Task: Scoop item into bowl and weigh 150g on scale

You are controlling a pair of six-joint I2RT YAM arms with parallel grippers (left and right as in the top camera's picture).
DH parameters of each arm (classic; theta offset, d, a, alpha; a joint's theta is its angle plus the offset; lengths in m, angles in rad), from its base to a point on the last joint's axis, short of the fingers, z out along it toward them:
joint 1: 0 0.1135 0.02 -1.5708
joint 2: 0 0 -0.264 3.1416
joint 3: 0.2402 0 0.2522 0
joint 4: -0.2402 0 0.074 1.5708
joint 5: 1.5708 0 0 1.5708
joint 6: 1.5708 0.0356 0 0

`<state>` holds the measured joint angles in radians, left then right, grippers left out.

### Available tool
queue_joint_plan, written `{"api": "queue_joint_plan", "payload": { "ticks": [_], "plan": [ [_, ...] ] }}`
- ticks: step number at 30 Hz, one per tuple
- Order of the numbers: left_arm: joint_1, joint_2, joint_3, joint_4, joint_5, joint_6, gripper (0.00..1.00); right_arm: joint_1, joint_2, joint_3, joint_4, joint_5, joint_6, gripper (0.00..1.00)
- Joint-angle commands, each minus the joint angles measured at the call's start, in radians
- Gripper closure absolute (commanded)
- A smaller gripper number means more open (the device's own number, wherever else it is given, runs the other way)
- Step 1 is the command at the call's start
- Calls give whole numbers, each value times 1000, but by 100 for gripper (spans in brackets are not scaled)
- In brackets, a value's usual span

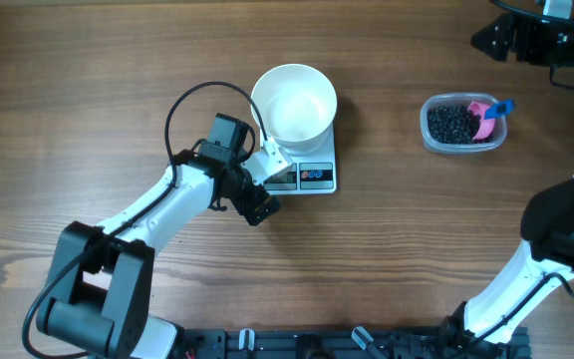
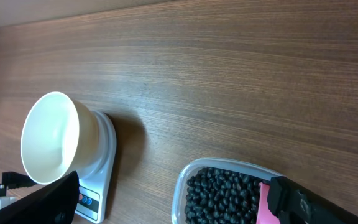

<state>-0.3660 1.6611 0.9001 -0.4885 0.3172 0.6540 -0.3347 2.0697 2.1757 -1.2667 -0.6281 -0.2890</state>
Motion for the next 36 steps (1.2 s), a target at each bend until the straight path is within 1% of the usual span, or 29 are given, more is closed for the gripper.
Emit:
{"api": "queue_joint_plan", "payload": {
  "ticks": [1, 10, 11, 13, 14, 16, 17, 19, 21, 22, 25, 27, 29, 32, 33, 34, 36],
  "plan": [
    [0, 11, -5, 3, 23, 23, 0, 4, -31, 22, 2, -16, 4, 0],
    [0, 11, -5, 3, 23, 23, 0, 4, -31, 22, 3, -16, 4, 0],
    [0, 11, -5, 3, 23, 23, 0, 4, -31, 22, 27, -17, 6, 0],
    [0, 11, -5, 3, 23, 23, 0, 4, -31, 22, 43, -23, 87, 0],
    [0, 11, -5, 3, 23, 23, 0, 4, -31, 22, 43, 5, 89, 0],
    [0, 11, -5, 3, 23, 23, 0, -8, -38, 32, 44, 108, 224, 0],
    [0, 11, -5, 3, 23, 23, 0, -23, -49, 47, 33, 133, 264, 0],
    [0, 11, -5, 3, 23, 23, 0, -40, -85, 98, -6, 142, 260, 0],
    [0, 11, -5, 3, 23, 23, 0, -43, -128, 131, -56, 224, 262, 0],
    [0, 11, -5, 3, 23, 23, 0, -42, -153, 131, -101, 282, 261, 0],
    [0, 11, -5, 3, 23, 23, 0, -43, -160, 127, -221, 325, 243, 0],
    [0, 11, -5, 3, 23, 23, 0, -42, -156, 106, -279, 312, 256, 0],
    [0, 11, -5, 3, 23, 23, 0, -39, -151, 90, -296, 305, 263, 0],
    [0, 11, -5, 3, 23, 23, 0, -31, -147, 10, -322, 302, 274, 1],
    [0, 11, -5, 3, 23, 23, 0, -28, -147, -21, -329, 303, 274, 5],
    [0, 11, -5, 3, 23, 23, 0, -23, -147, -60, -327, 311, 274, 6],
    [0, 11, -5, 3, 23, 23, 0, -15, -147, -132, -295, 347, 273, 11]
  ]
}}
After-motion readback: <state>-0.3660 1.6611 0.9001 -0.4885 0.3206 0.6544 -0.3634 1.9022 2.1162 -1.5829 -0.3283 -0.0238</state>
